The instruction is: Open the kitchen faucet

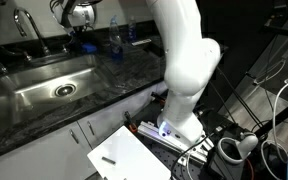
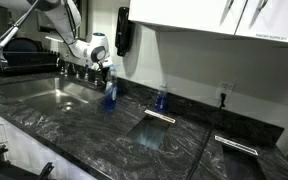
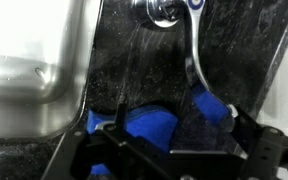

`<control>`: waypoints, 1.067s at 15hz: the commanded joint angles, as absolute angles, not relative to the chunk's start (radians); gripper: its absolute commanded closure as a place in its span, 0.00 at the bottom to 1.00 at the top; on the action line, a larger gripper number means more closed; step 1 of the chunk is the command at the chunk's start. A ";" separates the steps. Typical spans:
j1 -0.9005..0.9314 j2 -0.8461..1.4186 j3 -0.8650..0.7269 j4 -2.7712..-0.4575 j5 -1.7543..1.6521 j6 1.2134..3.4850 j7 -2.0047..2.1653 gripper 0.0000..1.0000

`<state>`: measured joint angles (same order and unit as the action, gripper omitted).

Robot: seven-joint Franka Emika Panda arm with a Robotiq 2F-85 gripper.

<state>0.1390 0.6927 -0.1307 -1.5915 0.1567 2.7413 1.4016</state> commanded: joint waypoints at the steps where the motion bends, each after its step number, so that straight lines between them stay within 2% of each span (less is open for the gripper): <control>1: 0.178 0.721 -0.160 -1.565 0.128 2.738 1.445 0.00; 8: 0.243 0.726 -0.233 -1.564 0.058 2.721 1.583 0.00; 9: 0.249 0.728 -0.239 -1.563 0.049 2.720 1.600 0.25; 10: 0.196 0.720 -0.197 -1.538 0.067 2.683 1.546 0.26; 16: 0.177 0.697 -0.180 -1.527 0.075 2.640 1.551 0.69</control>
<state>0.2020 0.7136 -0.2056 -1.5274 0.0687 2.6958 1.5601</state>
